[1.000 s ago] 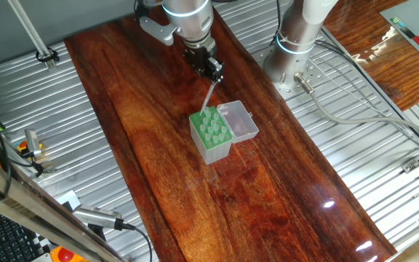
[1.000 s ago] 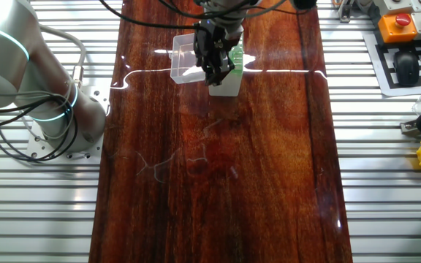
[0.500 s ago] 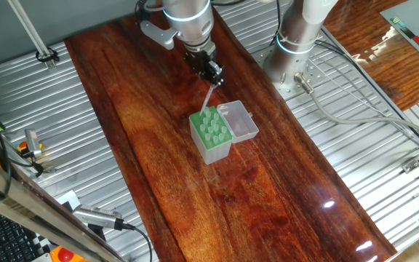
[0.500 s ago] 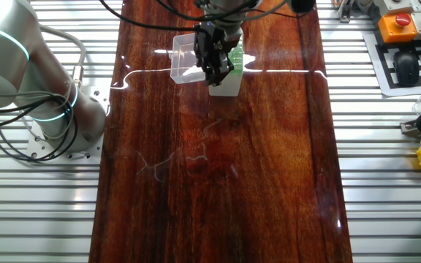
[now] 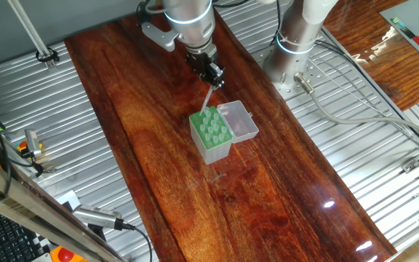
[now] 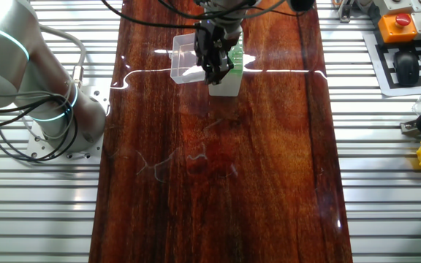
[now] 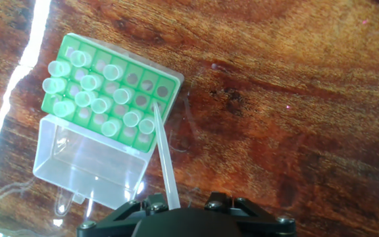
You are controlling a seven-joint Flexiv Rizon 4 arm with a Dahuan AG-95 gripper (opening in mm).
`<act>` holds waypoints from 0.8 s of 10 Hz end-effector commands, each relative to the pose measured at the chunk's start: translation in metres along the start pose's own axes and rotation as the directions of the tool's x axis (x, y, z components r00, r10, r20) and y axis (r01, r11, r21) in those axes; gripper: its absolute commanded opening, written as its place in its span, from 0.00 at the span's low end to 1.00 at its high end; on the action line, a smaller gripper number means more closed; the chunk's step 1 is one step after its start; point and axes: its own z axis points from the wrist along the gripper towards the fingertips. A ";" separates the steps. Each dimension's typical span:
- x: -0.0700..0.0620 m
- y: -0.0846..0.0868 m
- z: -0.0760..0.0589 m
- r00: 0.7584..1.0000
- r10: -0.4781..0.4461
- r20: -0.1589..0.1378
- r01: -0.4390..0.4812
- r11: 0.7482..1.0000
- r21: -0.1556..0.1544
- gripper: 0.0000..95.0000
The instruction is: Insert a large pipette tip into the holder for large pipette tips
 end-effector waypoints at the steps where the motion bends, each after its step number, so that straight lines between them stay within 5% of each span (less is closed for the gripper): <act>1: 0.001 0.000 0.000 1.000 -0.001 -0.016 0.001 1.000 0.006 0.40; 8: 0.002 -0.005 0.000 0.997 -0.009 -0.073 0.007 1.000 -0.020 0.40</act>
